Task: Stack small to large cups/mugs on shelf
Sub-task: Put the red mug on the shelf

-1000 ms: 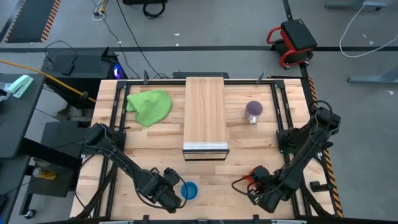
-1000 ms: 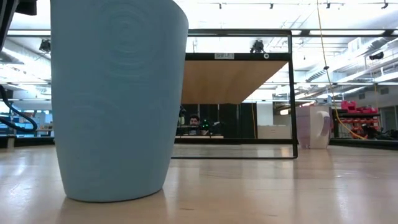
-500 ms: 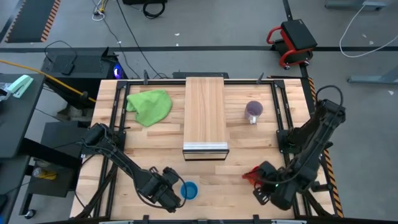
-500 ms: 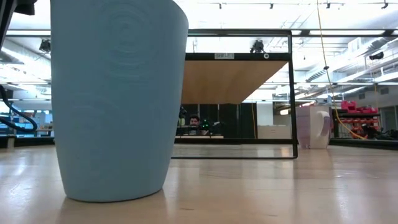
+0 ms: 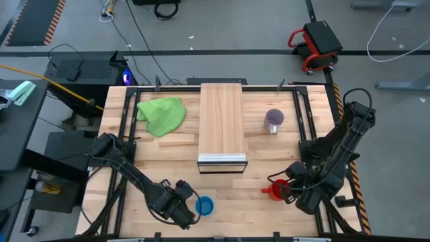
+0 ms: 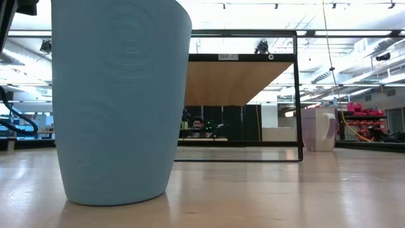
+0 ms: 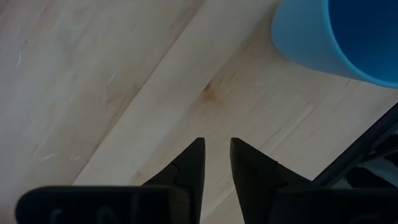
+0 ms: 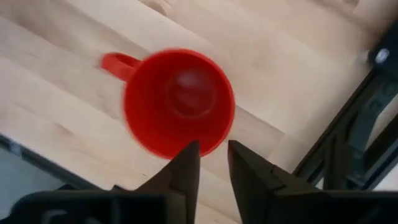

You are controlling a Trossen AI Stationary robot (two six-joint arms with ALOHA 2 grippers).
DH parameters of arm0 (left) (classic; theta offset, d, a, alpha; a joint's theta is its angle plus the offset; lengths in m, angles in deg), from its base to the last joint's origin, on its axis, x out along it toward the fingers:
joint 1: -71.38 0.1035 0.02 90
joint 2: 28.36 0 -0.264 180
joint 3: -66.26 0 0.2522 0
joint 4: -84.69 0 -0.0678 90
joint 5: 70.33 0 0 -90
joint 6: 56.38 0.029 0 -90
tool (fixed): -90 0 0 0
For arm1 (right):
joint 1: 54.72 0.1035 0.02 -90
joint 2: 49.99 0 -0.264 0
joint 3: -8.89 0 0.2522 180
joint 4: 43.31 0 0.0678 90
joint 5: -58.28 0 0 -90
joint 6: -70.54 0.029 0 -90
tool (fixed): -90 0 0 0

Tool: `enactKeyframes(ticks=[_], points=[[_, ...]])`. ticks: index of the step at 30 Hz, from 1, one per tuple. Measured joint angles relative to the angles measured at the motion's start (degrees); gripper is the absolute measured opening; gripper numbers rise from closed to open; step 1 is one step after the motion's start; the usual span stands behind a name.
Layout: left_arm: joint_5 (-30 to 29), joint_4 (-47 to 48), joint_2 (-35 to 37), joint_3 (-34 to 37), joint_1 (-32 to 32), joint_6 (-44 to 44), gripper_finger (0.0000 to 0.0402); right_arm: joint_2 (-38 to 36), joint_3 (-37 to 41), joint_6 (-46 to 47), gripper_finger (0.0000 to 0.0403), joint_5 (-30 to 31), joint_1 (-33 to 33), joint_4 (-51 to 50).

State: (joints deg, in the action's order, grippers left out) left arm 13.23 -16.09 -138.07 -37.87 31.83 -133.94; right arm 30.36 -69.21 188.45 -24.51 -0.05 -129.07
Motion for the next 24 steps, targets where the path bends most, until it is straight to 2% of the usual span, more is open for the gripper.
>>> enactKeyframes(ticks=[4, 15, 24], points=[[0.00, -0.02, 0.00, 0.00, 0.00, 0.29, 0.0089, -2.00, 5.12, 1.53, 0.0114, -0.84, 0.00, 4.27], [0.02, -0.04, 0.00, 0.00, 0.00, 0.28, 0.0084, -1.69, 7.28, 3.23, 0.0110, -1.30, -0.15, 5.23], [0.02, -0.05, 0.00, 0.00, 0.00, 0.27, 0.0086, -1.67, 11.12, 3.96, 0.0111, -1.48, -0.17, 11.51]])
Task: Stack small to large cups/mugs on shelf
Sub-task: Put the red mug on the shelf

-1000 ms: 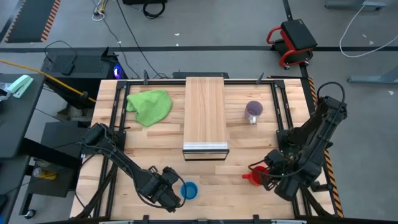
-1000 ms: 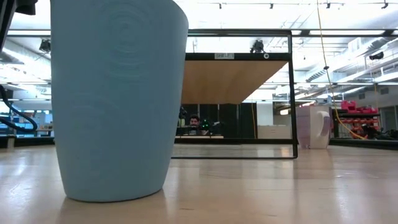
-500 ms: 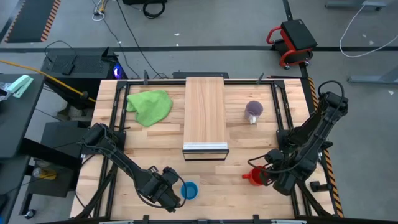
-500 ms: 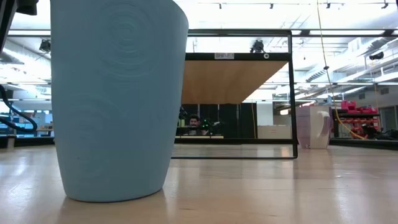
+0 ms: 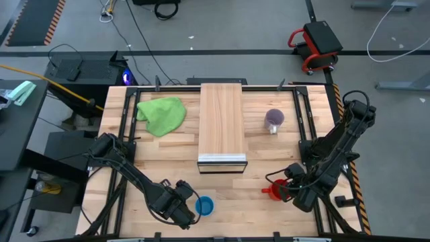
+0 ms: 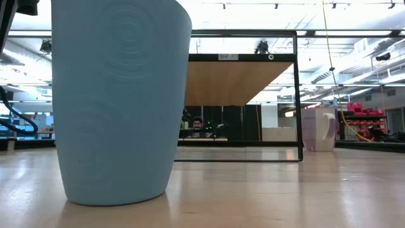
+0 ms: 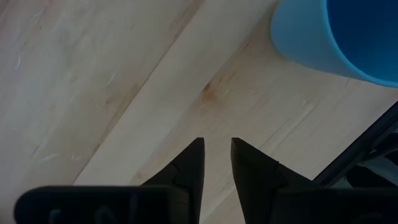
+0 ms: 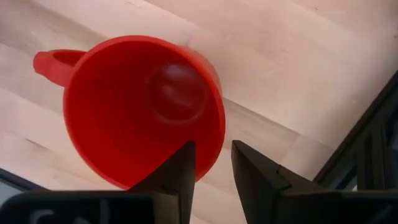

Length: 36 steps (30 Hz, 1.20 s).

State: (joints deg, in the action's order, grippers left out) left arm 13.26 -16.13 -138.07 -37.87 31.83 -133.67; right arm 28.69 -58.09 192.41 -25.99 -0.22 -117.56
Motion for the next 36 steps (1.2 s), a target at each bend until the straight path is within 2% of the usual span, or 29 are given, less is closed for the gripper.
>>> enactKeyframes(ticks=[7, 19, 26, 33, 36], points=[[0.00, -0.02, 0.00, 0.00, 0.06, -0.02, 0.0081, 0.00, 0.12, 0.78, 0.0110, 0.17, -0.42, 0.01], [0.00, -0.01, 0.00, 0.00, 0.20, -0.02, 0.0082, 0.84, 0.14, -2.18, 0.0104, 0.20, -5.40, -0.01], [0.00, -0.01, 0.00, 0.00, 0.20, 0.04, 0.0080, 2.54, 0.16, -3.92, 0.0071, -0.28, -6.60, 0.04], [0.00, 0.01, 0.00, 0.00, 0.20, 0.07, 0.0078, 3.06, 0.16, -3.52, 0.0016, -0.62, -6.58, 0.13], [0.00, 0.01, 0.00, 0.00, 0.20, 0.17, 0.0074, 3.06, 0.16, -3.17, 0.0009, -0.85, -6.56, 0.42]])
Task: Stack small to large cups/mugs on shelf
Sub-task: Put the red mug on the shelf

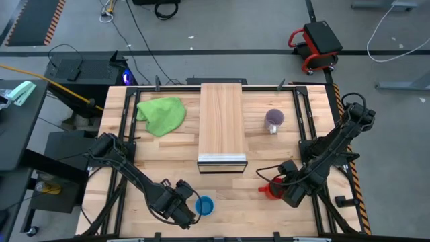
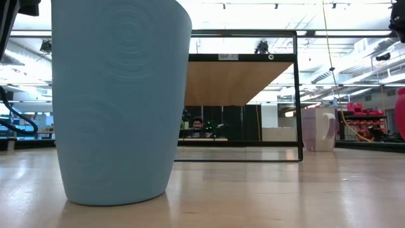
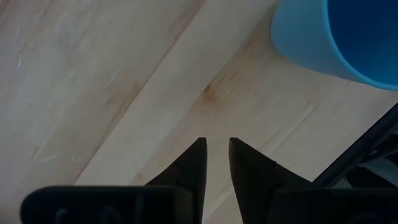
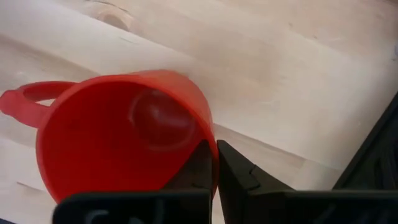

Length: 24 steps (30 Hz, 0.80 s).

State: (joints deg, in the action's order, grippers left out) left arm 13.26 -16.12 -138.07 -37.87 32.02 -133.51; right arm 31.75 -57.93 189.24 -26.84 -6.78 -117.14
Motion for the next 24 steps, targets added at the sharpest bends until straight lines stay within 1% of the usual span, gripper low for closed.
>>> enactKeyframes(ticks=[4, 7, 9, 12, 16, 20, 24], points=[[0.00, 0.19, 0.00, 0.00, 0.00, 1.06, 0.0069, 0.02, -0.63, 0.11, 0.0008, -1.00, 0.05, 1.17], [0.00, 1.52, 0.00, 0.00, 0.00, 1.31, 0.0067, 0.02, -3.19, -0.62, 0.0007, -0.79, 0.12, 0.73], [0.00, 3.00, 0.00, 0.00, 0.00, 1.30, 0.0066, 0.02, -5.86, -1.81, 0.0006, -0.66, -0.19, -1.29], [0.00, 4.76, 0.00, 0.00, 0.02, 1.30, 0.0067, 0.02, -11.50, -4.69, 0.0005, -0.58, -0.82, -6.31], [0.00, 5.87, 0.00, 0.00, 0.02, 1.38, 0.0066, 0.02, -21.38, -9.14, 0.0005, -0.16, -2.69, -18.45], [0.00, 6.08, 0.00, 0.00, 0.04, 1.89, 0.0058, 0.00, -31.31, -13.15, 0.0005, 1.58, -5.31, -30.49], [0.00, 6.16, 0.00, 0.00, 0.04, 1.92, 0.0048, -1.57, -36.27, -19.19, 0.0005, 4.61, -8.89, -30.19]])
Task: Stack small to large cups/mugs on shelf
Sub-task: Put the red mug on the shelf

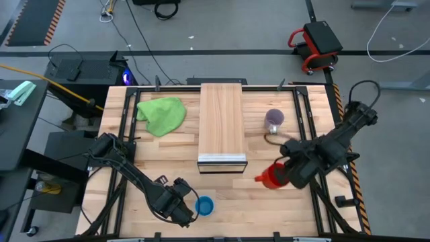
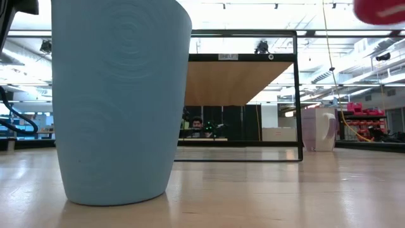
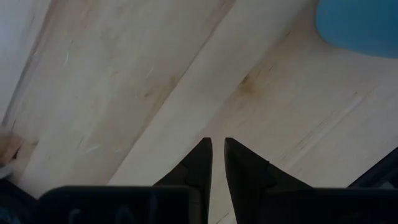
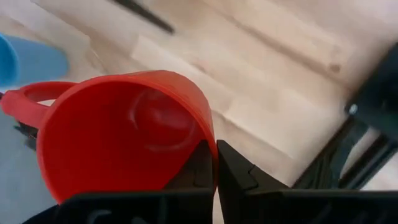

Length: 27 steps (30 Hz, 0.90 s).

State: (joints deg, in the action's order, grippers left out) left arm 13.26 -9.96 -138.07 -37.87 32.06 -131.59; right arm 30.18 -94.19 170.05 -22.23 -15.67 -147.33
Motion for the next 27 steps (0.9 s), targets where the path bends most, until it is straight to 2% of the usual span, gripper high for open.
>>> enactKeyframes(ticks=[6, 11, 15, 22, 27], points=[[0.00, 0.00, -0.02, 0.00, -0.02, -0.92, 0.0035, -0.31, -2.11, -13.22, 0.0005, 1.36, -9.80, 0.23], [0.00, 0.00, -0.02, 0.00, -0.02, -1.04, 0.0025, -0.25, -2.29, -26.35, 0.0005, 1.31, -21.47, 0.14], [0.00, -0.02, -0.02, 0.00, 0.03, -1.05, 0.0018, -0.23, -5.62, -35.76, 0.0005, 1.31, -31.61, 0.19], [-0.01, 0.00, -0.02, 0.00, 0.37, -1.62, 0.0014, 4.04, -20.72, -49.07, 0.0005, 2.51, -46.81, 0.21], [-0.02, 0.00, -0.02, 0.00, 1.22, -2.40, 0.0019, 13.20, -35.11, -56.36, 0.0004, 1.36, -52.87, 0.28]])
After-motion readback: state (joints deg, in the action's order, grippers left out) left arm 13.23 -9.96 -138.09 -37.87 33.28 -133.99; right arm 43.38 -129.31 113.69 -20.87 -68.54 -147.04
